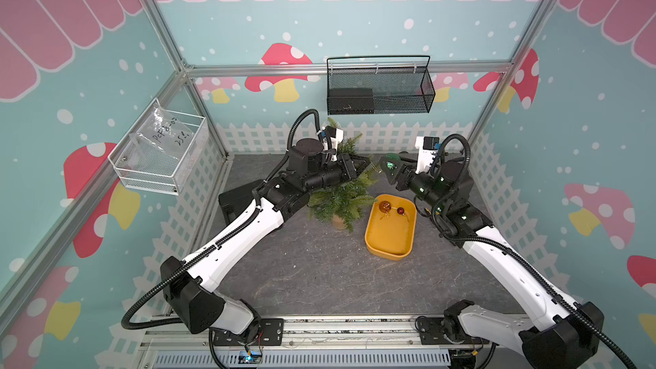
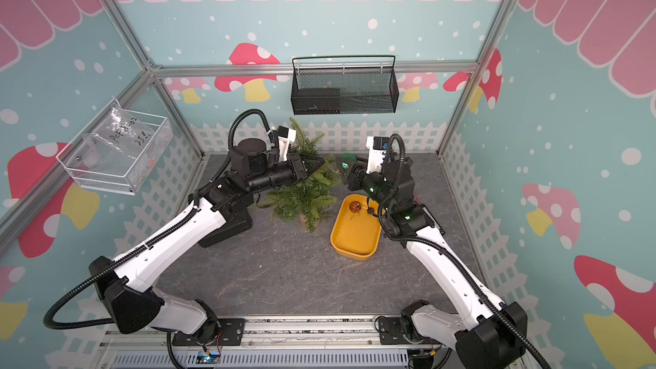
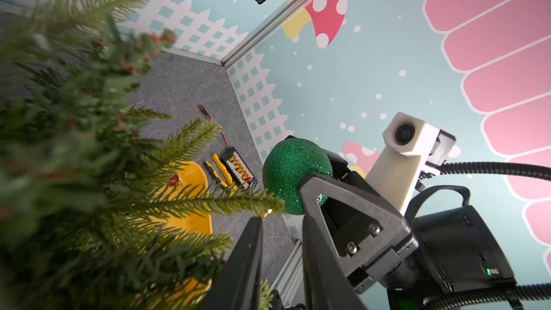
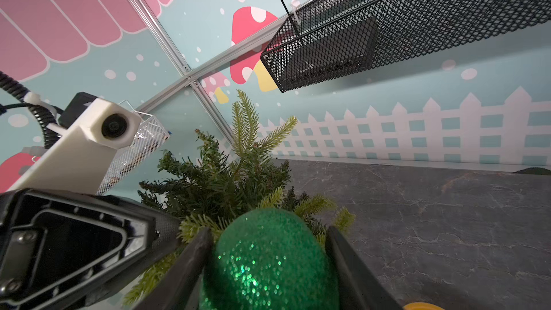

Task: Decorate the small christmas tree with ornaments
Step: Hang an ornament on the christmas tree.

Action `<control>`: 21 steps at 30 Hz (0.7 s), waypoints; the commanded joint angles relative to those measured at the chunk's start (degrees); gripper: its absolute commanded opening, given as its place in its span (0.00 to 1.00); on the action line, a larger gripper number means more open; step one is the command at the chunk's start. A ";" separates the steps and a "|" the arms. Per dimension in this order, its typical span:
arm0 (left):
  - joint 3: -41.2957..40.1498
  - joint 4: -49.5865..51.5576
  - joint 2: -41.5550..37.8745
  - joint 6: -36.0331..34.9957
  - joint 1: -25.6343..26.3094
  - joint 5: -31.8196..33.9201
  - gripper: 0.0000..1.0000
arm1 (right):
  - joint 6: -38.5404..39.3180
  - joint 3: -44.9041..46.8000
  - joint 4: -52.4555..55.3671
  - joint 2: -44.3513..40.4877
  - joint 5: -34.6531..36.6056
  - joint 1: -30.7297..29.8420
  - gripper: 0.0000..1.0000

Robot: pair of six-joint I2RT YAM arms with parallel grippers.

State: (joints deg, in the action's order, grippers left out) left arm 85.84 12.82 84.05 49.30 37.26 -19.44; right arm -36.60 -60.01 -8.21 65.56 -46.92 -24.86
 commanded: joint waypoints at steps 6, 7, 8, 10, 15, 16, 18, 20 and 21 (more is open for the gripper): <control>-0.41 -0.16 -1.63 0.37 0.18 0.35 0.36 | -4.89 2.47 -8.76 -1.22 -0.33 -0.18 0.50; -0.07 -0.19 -1.53 0.21 0.37 -0.11 0.38 | -5.44 2.82 -9.73 -1.22 -0.28 -0.19 0.50; 0.33 -0.12 -1.44 -0.03 0.50 -0.52 0.38 | -6.21 3.21 -10.81 -1.30 -0.20 -0.19 0.51; 1.21 0.54 -1.27 -0.82 0.94 -0.80 0.39 | -7.60 4.37 -12.98 -1.47 -0.06 -0.18 0.51; 2.66 2.91 -1.52 -3.46 2.12 -1.44 0.42 | -9.87 6.60 -16.58 -1.80 0.86 -0.19 0.51; 2.41 2.96 -1.85 -3.55 2.23 -1.65 0.43 | -10.35 7.06 -17.28 -1.97 1.02 -0.19 0.51; 1.91 2.91 -2.59 -3.94 2.45 -1.77 0.44 | -11.17 8.09 -18.58 -2.26 1.47 -0.15 0.51; 1.10 2.92 -3.55 -4.37 2.58 -1.78 0.45 | -12.22 9.26 -20.18 -2.52 1.91 -0.19 0.51; 0.76 2.89 -3.92 -4.62 2.70 -1.77 0.45 | -12.69 9.91 -20.84 -2.67 2.13 -0.19 0.51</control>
State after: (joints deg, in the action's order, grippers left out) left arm 86.70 14.74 82.76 46.26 39.57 -20.43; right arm -46.46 -51.16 -23.22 64.49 -45.67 -24.86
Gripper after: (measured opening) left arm 0.449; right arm 0.575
